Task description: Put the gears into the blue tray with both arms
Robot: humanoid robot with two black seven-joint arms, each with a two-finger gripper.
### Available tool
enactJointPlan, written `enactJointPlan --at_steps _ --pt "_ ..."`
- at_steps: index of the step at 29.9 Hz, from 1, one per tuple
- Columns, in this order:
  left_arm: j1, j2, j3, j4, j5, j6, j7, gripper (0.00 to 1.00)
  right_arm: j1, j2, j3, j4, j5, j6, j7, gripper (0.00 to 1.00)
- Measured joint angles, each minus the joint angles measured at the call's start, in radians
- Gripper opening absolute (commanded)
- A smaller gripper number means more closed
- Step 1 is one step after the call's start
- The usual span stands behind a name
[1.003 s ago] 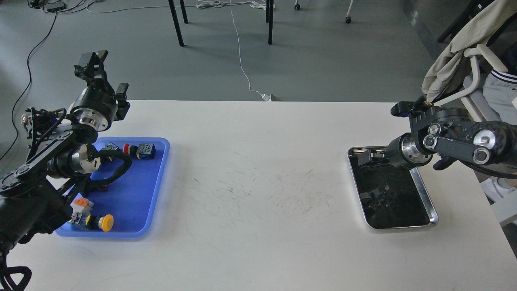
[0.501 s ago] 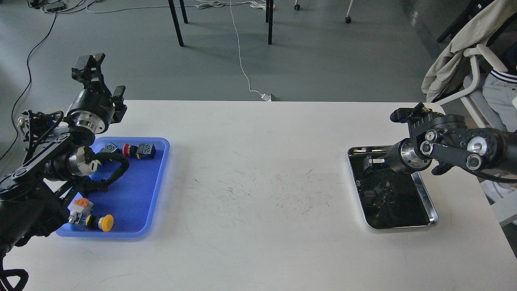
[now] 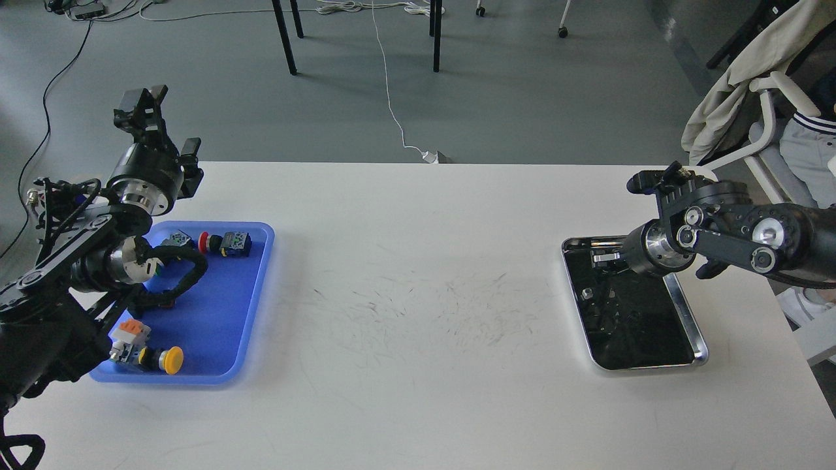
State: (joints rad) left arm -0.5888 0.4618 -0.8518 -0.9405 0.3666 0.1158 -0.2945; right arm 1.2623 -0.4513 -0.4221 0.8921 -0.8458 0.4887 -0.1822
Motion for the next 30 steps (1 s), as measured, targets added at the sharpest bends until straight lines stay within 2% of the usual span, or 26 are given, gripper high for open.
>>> enactJointPlan --at_steps 6,13,17,18,20,24,30 --pt "0.007 0.007 -0.003 0.0 -0.001 0.0 0.0 0.98 0.064 -0.018 0.03 0.044 0.01 0.0 -0.002 0.01" --pt "0.01 0.009 -0.004 0.0 -0.002 0.001 0.0 0.98 0.168 -0.121 0.082 0.155 0.014 0.0 -0.008 0.02" --pt "0.01 0.012 -0.004 0.0 -0.002 0.012 0.0 0.98 0.196 -0.177 0.084 0.217 0.014 0.0 -0.008 0.22" --pt "0.01 0.013 -0.004 0.0 -0.002 0.014 0.0 0.98 0.198 -0.192 0.084 0.233 0.015 0.0 -0.008 0.32" --pt "0.01 0.013 -0.004 0.0 -0.002 0.017 0.0 0.98 0.201 -0.223 0.085 0.268 0.015 0.0 -0.008 0.98" --pt "0.01 0.013 -0.002 0.0 -0.002 0.018 0.0 0.98 0.2 -0.275 0.085 0.314 0.018 0.0 -0.007 0.99" --pt "0.013 0.014 0.0 0.0 0.0 0.018 0.0 0.98 0.168 -0.311 0.075 0.303 0.015 0.0 -0.007 0.99"
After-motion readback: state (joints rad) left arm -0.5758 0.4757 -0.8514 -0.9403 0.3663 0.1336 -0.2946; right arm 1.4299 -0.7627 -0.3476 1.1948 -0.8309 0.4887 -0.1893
